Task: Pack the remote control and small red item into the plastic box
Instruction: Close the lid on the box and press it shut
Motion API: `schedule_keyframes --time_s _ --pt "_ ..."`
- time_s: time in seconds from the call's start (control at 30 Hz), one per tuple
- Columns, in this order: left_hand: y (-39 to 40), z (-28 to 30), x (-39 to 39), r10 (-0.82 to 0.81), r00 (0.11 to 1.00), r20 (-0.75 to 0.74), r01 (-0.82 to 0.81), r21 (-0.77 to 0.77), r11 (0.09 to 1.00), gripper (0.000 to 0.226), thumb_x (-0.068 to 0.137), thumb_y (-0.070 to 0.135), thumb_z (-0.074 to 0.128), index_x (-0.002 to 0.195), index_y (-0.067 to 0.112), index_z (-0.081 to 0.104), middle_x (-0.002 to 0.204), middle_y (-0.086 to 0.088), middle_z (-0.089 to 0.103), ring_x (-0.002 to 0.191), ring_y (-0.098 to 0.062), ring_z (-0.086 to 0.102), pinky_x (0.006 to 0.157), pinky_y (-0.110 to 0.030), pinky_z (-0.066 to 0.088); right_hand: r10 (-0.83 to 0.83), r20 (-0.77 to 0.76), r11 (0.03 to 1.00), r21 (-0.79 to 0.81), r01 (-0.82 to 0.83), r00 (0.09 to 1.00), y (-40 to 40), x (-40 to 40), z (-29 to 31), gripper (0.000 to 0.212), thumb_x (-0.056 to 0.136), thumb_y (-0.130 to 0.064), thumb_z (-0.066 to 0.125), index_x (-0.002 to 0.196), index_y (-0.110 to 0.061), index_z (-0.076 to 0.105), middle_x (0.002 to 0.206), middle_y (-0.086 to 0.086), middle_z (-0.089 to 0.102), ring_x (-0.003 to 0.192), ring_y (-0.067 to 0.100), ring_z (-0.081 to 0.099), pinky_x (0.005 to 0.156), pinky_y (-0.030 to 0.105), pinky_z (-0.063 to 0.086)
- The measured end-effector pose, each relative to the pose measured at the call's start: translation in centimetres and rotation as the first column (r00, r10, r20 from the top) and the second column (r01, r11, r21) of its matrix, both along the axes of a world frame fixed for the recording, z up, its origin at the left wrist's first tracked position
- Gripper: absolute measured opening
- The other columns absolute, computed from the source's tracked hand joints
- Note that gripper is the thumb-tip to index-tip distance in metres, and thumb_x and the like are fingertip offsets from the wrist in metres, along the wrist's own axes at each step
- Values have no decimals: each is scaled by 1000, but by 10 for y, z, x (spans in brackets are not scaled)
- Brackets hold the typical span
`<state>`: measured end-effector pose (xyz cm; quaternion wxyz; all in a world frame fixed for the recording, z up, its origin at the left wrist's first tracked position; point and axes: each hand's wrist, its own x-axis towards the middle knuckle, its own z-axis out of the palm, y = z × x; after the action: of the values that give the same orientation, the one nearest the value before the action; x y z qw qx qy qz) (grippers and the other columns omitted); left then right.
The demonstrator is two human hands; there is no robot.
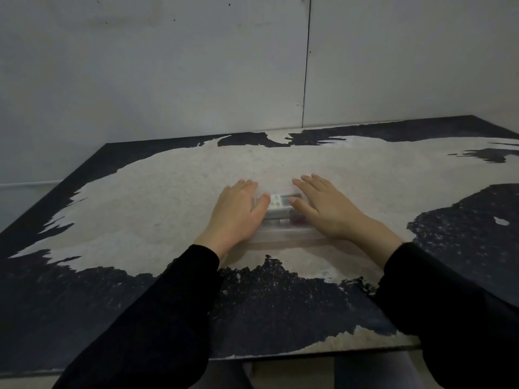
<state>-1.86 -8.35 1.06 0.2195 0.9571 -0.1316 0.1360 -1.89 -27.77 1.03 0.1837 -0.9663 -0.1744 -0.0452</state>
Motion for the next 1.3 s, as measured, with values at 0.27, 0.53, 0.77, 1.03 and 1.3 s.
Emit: schedule_keyframes --time_s 0.27,0.53,0.77,1.03,1.3 --pt "0 -4 1 -155 987 -42 158 68 985 68 84 43 25 143 11 32 154 -8 29 143 -18 21 115 -32 11 -35 -74 977 -212 19 997 10 7 9 63 96 -43 22 147 -7 11 157 21 10 145 32 3 118 42 6" --pt "1 -6 9 -154 981 -115 174 183 968 52 99 34 24 148 16 17 159 -6 15 146 -17 8 117 -34 4 34 -19 965 -260 -37 999 18 -7 4 78 75 -73 -5 145 -40 4 159 12 1 146 29 -7 117 49 0" --pt "2 -17 -2 110 990 -90 -142 -576 805 41 91 29 48 131 18 50 143 -3 43 124 -15 45 101 -23 35 43 4 973 -228 -41 999 15 -7 7 87 69 -84 6 144 -42 12 158 12 12 146 30 6 117 53 8" --pt "4 -22 1 92 968 -235 -240 -737 632 38 94 29 43 131 22 49 119 4 56 90 -4 59 69 -19 51 67 -118 946 -307 -101 991 17 -6 10 105 56 -93 8 145 -40 -4 158 13 -12 144 34 -14 115 59 -1" --pt "12 -10 -14 150 965 -215 -262 -783 564 30 92 33 42 120 25 51 112 4 57 92 -6 55 71 -15 46 -175 152 945 303 123 973 8 -33 6 56 92 -42 43 140 -13 34 150 9 34 136 22 32 111 37 27"
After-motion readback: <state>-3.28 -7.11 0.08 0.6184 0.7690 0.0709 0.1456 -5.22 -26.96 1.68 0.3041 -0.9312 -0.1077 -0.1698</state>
